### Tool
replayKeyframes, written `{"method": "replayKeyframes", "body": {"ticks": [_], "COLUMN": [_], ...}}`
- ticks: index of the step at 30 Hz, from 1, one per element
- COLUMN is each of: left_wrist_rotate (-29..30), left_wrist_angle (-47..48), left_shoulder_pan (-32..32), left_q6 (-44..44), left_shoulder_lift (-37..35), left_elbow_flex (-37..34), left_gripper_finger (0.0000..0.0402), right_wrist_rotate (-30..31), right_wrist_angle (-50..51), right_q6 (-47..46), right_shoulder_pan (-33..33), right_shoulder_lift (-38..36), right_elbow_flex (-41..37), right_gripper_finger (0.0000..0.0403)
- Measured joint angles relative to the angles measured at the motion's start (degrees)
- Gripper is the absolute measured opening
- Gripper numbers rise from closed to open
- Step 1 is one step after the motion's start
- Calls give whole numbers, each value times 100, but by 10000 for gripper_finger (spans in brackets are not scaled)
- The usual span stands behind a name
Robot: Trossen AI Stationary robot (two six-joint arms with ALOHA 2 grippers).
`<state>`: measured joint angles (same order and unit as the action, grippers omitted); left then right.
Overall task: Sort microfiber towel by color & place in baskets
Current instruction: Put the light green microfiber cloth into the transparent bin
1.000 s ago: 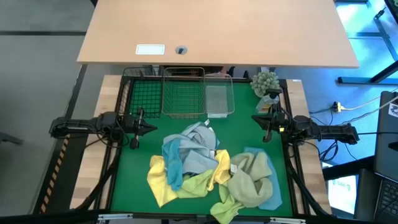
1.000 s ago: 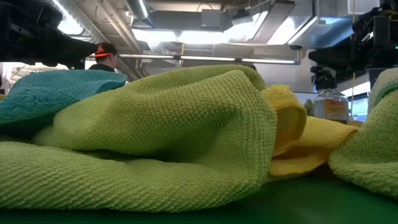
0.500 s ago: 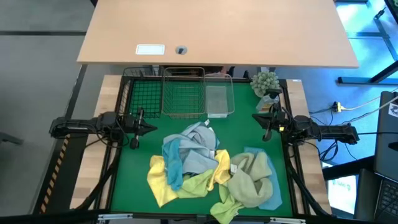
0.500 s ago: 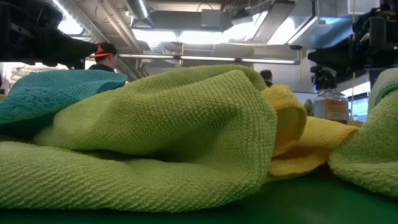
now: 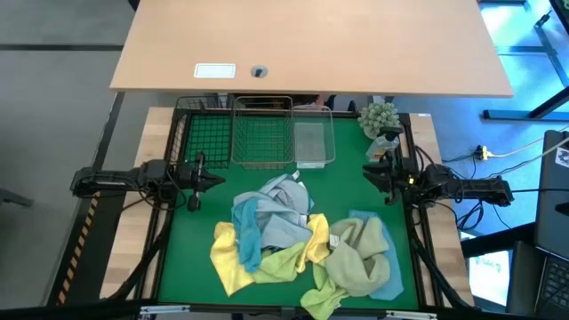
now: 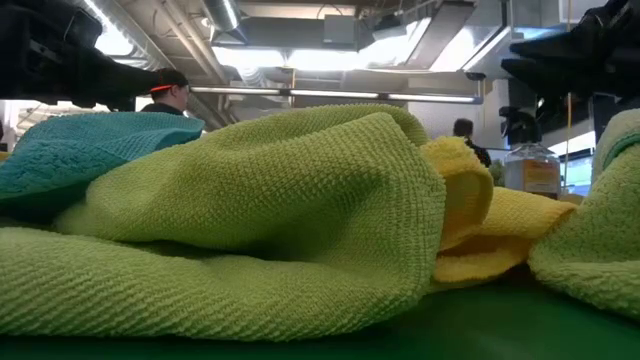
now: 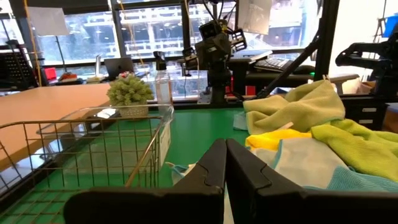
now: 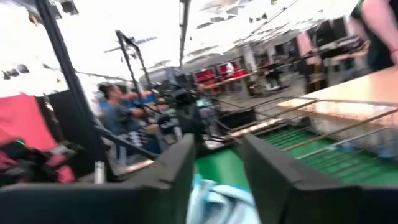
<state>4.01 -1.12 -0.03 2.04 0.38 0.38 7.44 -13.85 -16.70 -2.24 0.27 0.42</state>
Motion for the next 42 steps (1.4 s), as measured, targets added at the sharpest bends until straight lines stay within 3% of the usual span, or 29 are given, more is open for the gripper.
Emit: {"method": "replayKeyframes", "body": {"ticks": [4,7,12,19,31,42], "left_wrist_rotate": [0,0,0,0,-1,-2], "left_wrist_angle": [0,0,0,-2,-5,-5], "left_shoulder_pan": [0,0,1,1,1,2], "left_q6": [0,-2,-48,-481,-492,-492], "left_shoulder_lift": [-1,-2,-1,-2,-2,-1], "left_elbow_flex": [0,0,0,0,0,0], "left_gripper_finger": [0,0,0,0,0,0], "right_wrist_rotate": [-298,-466,-644,-860,-2880,-4502], "right_wrist_angle": [39,39,358,1997,4007,4233], "right_q6": [-256,-236,1,50,46,58], "right_shoulder_pan": [0,0,0,0,-5,-99], "right_shoulder_lift": [59,287,1001,2420,5084,6692], "right_elbow_flex": [208,488,1065,2436,4515,4774], "right_gripper_finger": [202,221,220,210,209,209]}}
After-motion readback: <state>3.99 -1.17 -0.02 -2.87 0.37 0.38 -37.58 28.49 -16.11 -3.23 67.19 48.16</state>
